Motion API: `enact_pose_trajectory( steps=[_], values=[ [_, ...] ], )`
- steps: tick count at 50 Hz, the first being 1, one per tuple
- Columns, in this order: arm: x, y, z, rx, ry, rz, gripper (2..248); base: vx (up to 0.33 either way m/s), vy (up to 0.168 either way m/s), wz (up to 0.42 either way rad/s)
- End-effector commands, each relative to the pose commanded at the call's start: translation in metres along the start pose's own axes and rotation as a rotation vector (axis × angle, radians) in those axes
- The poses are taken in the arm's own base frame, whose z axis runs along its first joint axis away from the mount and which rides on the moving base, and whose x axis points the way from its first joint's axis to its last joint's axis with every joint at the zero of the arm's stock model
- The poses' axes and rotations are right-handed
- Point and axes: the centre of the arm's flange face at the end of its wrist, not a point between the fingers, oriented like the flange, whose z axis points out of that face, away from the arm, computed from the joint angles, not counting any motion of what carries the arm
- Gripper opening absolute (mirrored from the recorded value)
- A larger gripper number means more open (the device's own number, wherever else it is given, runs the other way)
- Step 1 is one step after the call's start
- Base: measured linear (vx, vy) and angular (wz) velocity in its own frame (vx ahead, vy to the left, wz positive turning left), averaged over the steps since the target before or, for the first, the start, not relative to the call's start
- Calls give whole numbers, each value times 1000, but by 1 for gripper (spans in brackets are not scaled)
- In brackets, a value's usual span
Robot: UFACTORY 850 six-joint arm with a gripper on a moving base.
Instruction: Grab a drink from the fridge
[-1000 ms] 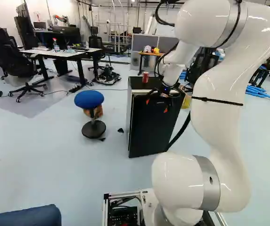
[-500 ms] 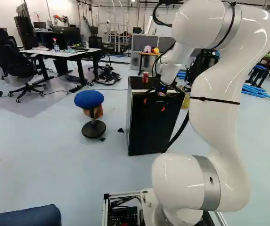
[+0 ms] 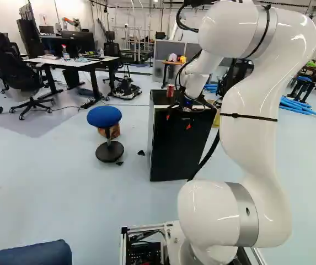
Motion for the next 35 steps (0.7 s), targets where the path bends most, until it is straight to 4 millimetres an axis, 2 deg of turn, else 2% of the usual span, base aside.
enact_pose_trajectory(
  steps=[35],
  values=[
    [3, 0, 0, 0, 40, 0, 247, 0, 0, 0]
  ],
)
